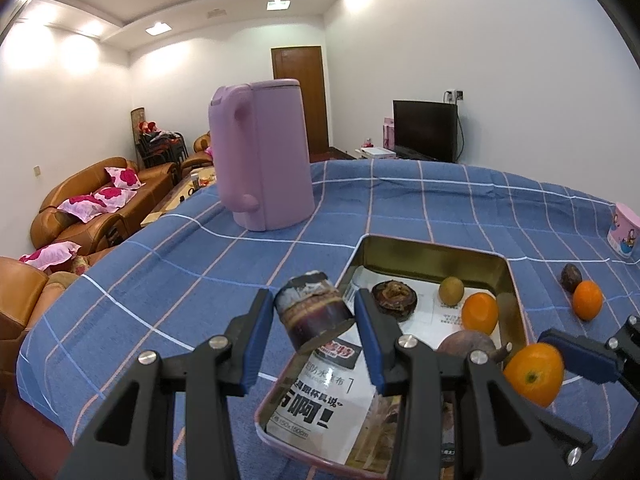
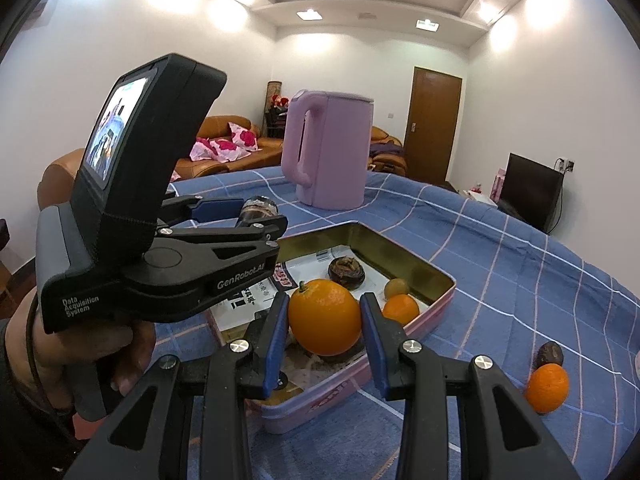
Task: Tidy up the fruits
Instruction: 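Open both tools to drop the labelled jar and the orange into the tin, then move the left tool to a dark brown fruit while the right tool moves to an orange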
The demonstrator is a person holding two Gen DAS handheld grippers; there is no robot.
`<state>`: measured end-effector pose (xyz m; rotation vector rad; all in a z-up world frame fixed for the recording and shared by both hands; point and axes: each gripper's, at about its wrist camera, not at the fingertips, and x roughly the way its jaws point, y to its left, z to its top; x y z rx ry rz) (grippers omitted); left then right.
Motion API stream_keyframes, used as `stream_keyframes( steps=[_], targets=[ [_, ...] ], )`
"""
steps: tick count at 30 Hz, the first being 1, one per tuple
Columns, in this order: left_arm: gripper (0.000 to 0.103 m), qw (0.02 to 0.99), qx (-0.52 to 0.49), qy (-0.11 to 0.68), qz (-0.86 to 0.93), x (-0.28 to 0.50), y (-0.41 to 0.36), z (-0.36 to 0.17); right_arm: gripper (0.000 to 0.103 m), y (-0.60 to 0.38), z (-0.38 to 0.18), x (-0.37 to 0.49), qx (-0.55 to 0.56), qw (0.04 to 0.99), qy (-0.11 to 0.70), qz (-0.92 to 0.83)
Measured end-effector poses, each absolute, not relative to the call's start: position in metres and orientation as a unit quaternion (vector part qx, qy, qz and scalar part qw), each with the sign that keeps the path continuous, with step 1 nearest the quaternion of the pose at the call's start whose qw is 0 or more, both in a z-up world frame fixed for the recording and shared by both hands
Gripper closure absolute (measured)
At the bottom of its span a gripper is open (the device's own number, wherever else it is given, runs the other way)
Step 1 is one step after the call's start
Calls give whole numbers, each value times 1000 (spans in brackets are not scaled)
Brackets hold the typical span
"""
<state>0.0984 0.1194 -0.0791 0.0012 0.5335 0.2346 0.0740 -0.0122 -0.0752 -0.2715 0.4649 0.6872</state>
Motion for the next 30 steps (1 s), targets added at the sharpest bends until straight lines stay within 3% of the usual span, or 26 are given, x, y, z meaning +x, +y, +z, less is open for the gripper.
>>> stream_keyframes(
  steps=[13,15,16,21,30],
  targets=[
    [58,953,10,280,114,103,118,-84,63,3,-88,84,-146,881,284,349],
    [49,954,10,277,114,103,117,-83,48,2,-87,83,-145,883,280,348],
    [46,954,11,275,116,102,117,-83,47,1,-87,83,-143,884,279,346],
    [33,958,8,258,126,93,115,-73,47,-9,-83,80,-130,893,270,335],
    [28,965,13,244,95,89,81,-56,47,-88,-71,90,-114,930,267,225]
  ],
)
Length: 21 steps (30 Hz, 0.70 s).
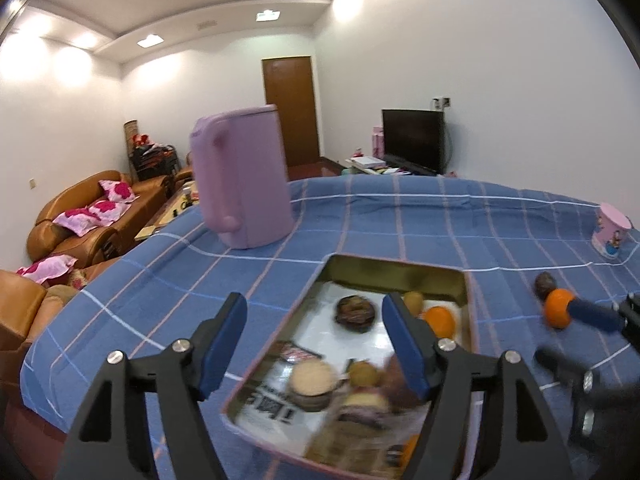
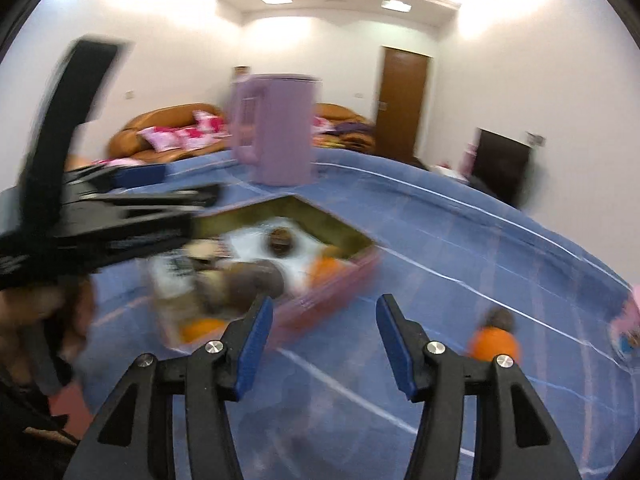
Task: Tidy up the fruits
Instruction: 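Move the left tool to a dark brown fruit while the right tool moves to an orange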
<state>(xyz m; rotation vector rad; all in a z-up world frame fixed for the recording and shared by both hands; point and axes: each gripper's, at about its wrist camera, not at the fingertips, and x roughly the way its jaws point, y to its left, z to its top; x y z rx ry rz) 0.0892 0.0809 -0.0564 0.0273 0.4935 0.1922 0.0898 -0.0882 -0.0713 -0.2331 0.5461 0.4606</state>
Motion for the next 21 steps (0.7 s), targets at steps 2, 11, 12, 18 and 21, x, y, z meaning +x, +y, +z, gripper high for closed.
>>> stream_keyframes(
  steps=[2,11,12,18,21],
  targets=[
    [27,966,19,243,83,90,69,-53,47,-118,-70,101,-92,939,281,178],
    [27,968,51,243,40,103,14,-47,47,-165,-86,142,-52,928,348,119],
    [27,968,56,244,36,104,8,-48,47,-165,-87,145,-50,927,351,120],
    [27,965,75,249,26,113,-13,-49,47,-162,-96,172,-37,917,374,133],
    [27,963,81,255,21,117,-23,-52,47,-162,-102,176,-34,914,385,127]
  ],
)
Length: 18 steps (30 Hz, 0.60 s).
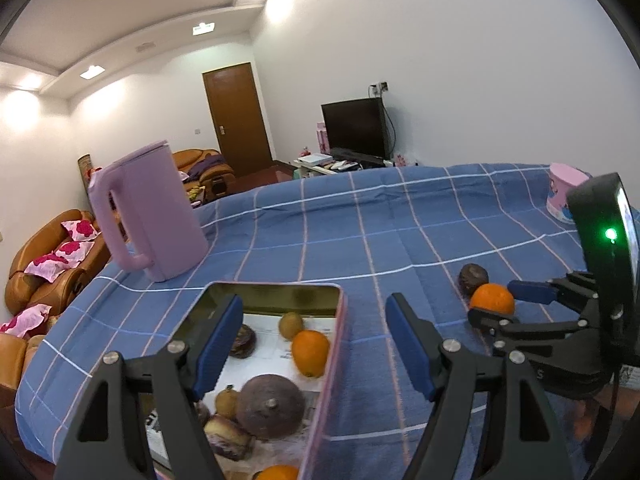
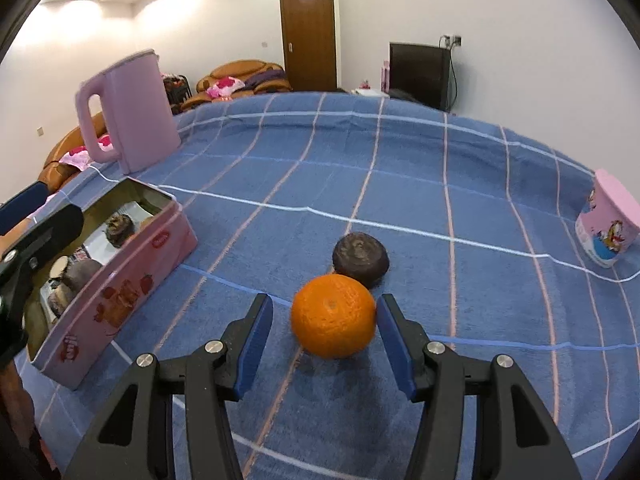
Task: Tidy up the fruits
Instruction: 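Move the left tool to a dark brown fruit while the right tool moves to an orange, then close the left tool on the dark brown fruit while the right tool closes on the orange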
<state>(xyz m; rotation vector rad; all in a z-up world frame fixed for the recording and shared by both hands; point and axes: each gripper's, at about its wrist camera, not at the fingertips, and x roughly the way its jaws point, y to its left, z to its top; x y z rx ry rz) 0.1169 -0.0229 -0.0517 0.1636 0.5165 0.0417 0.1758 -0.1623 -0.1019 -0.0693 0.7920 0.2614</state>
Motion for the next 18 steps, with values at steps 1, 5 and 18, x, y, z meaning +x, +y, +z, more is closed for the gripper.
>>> stream_keyframes(
  steps=[1,5,18],
  targets=[
    [27,963,82,257,18,118,-26,-53,48,-165,-102,176,-29,913,387,127],
    [27,961,88,264,2,120,-40,-58,56,-176,-102,173,-22,912,387,138],
    [27,949,91,300,-32,154,-81,-69,57,-222,-93,165,-5,930,358,78]
  ],
)
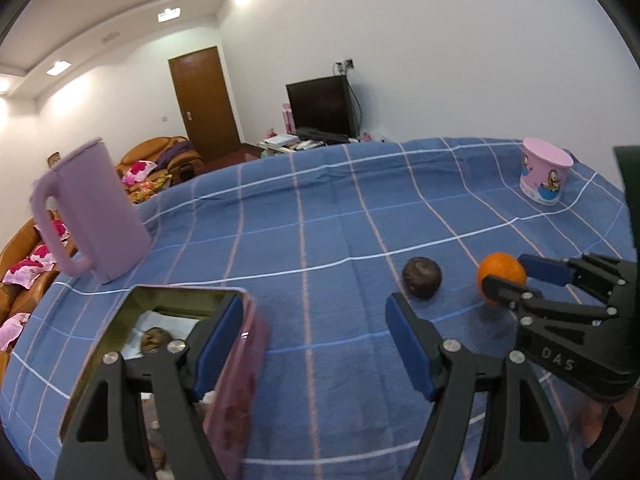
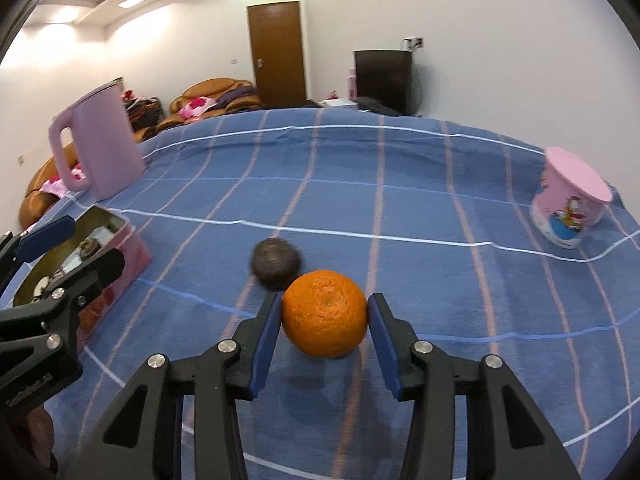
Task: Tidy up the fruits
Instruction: 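Close the left tool on the dark brown fruit while the right tool closes on the orange, then lift the dark brown fruit with the left tool while the right tool lifts the orange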
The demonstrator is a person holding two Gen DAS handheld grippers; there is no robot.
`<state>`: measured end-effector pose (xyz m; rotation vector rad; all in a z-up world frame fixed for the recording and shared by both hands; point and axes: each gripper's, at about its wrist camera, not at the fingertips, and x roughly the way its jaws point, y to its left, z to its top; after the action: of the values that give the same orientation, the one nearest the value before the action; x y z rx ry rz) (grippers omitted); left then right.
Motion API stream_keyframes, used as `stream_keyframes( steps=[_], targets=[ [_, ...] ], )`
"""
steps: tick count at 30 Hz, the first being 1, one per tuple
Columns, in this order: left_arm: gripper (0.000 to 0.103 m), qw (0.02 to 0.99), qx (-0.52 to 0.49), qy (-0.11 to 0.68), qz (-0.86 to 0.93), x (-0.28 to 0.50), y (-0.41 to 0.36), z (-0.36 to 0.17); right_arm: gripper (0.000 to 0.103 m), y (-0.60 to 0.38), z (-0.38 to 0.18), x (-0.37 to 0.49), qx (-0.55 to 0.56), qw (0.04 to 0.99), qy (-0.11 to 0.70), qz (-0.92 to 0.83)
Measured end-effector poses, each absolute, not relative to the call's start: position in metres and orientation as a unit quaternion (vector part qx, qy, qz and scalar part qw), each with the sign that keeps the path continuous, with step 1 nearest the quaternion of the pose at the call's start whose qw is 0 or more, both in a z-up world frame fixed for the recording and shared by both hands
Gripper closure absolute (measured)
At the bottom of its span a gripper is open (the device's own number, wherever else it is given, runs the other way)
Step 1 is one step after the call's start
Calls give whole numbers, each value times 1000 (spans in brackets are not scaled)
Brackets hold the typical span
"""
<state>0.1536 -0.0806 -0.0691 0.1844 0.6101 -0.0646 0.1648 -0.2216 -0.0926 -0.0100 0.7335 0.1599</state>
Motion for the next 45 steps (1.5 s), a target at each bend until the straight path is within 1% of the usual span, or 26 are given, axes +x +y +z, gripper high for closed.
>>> stream_keyframes(
  steps=[17,19,22,24,26,27,28,37,45],
  targets=[
    [28,924,96,359,-94,207,-139,-94,57,-264,-88,167,26,937,345,51],
    [31,921,101,363,-99,211,-146,-97,56,-270,-88,167,41,936,345,51],
    [39,915,104,376,-105,222,-154,-103,56,-278,-88,165,61,937,341,51],
    [47,909,96,391,-106,230,-154,-108,56,-278,-88,165,64,936,343,55],
    [49,906,91,399,-106,236,-154,-111,56,-276,-88,165,61,935,343,57],
    [58,905,87,402,-112,238,-155,-111,56,-275,-88,165,60,936,343,58],
    [64,904,86,402,-117,239,-156,-112,56,-275,-88,165,59,935,344,59],
    [64,905,64,400,-132,230,-146,-110,56,-273,-88,166,49,936,341,70],
    [64,920,59,366,-125,212,-140,-100,56,-269,-87,168,39,939,332,80]
  ],
)
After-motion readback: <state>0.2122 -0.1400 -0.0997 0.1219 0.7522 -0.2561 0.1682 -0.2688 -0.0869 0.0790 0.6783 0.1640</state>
